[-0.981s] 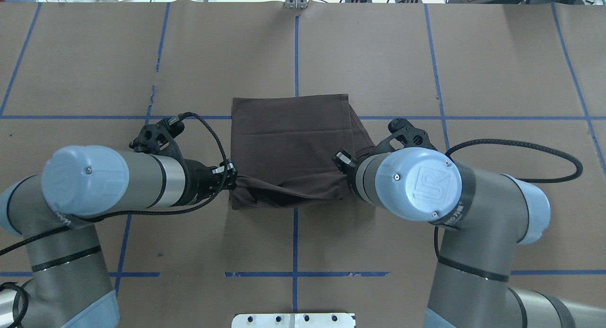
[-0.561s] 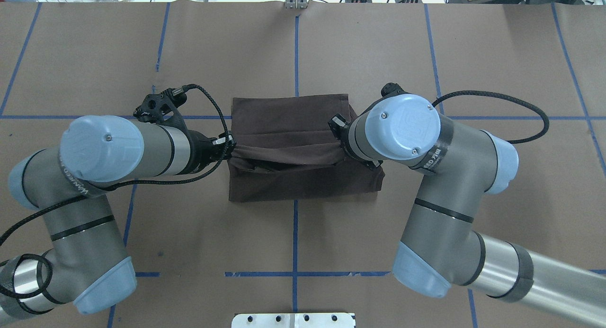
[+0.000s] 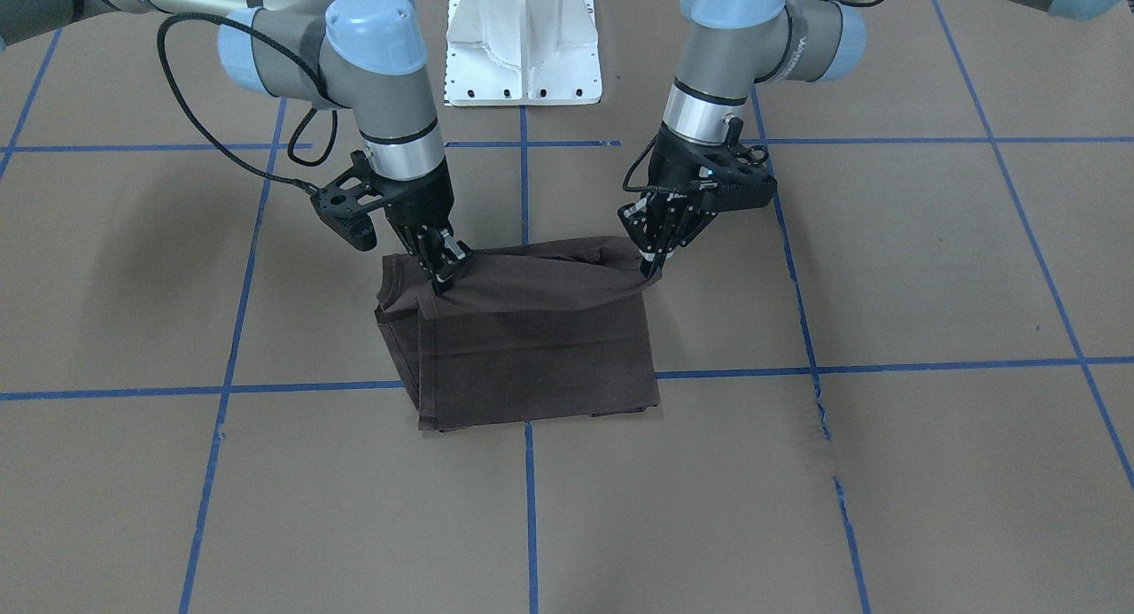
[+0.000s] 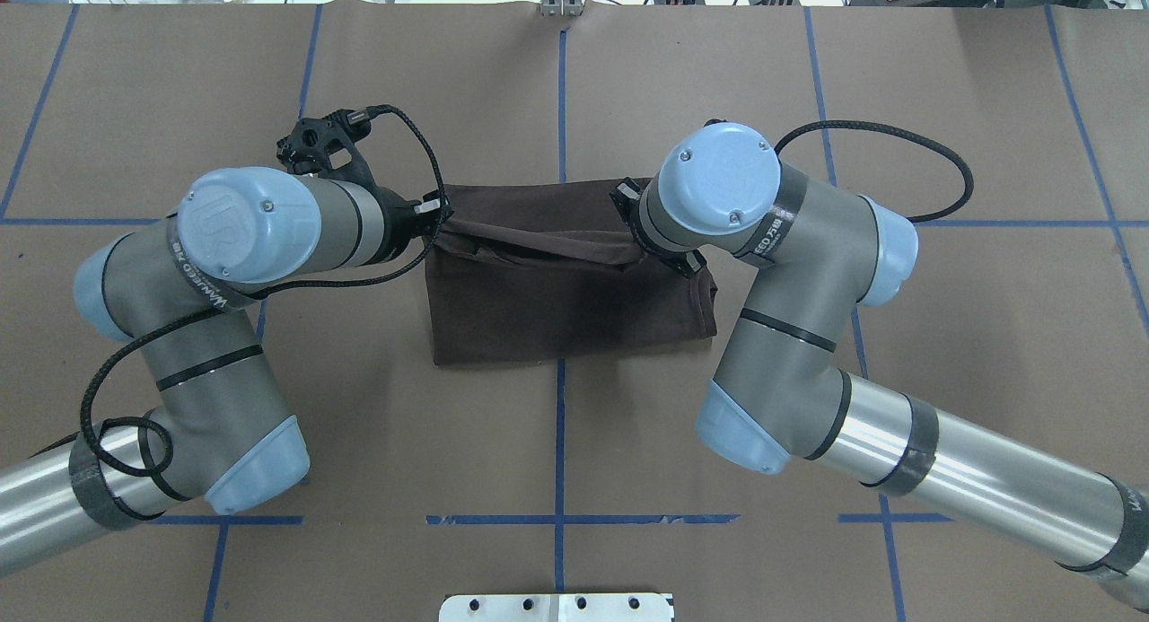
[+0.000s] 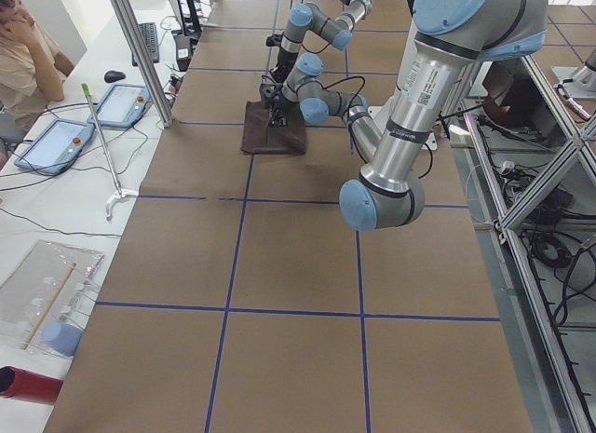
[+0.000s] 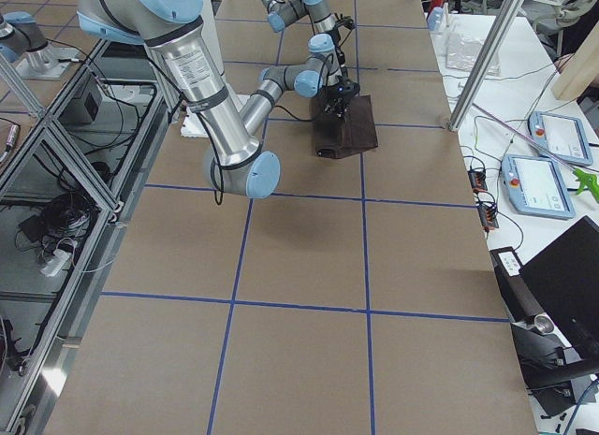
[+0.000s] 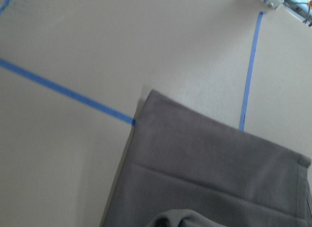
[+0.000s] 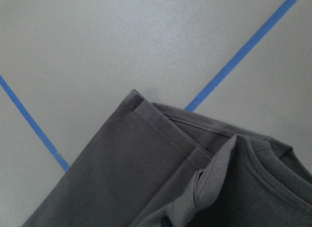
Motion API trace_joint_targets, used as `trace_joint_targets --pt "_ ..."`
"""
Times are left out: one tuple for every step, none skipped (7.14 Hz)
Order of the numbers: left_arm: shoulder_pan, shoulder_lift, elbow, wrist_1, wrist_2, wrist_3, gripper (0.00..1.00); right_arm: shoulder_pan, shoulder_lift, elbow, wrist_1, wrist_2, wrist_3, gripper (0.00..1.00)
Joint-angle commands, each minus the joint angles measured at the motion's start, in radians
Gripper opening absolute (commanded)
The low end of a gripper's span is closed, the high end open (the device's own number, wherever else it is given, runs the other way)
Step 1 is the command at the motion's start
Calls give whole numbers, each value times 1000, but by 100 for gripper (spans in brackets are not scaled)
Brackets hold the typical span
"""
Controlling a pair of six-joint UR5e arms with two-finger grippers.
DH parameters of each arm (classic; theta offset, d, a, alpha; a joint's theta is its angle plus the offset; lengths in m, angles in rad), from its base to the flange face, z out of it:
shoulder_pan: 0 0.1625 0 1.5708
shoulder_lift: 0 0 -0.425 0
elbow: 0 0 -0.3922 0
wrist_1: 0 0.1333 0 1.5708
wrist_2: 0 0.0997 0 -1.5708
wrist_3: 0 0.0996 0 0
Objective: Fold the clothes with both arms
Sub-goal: 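Lift the near edge with both grippers and fold it away from the robot, then release the folded edge and raise both grippers away from the shirt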
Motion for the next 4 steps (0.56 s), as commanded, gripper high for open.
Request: trace_joint_targets --pt "-82 -114 305 -168 39 114 35 75 104 -297 186 51 -138 75" --pt "-113 -166 439 -248 90 173 78 143 199 -488 267 104 -230 100" --pt "-152 -166 453 -299 108 212 100 233 233 -530 285 205 -322 100" --pt "-156 -163 435 -300 105 211 100 260 226 -509 282 260 -343 100"
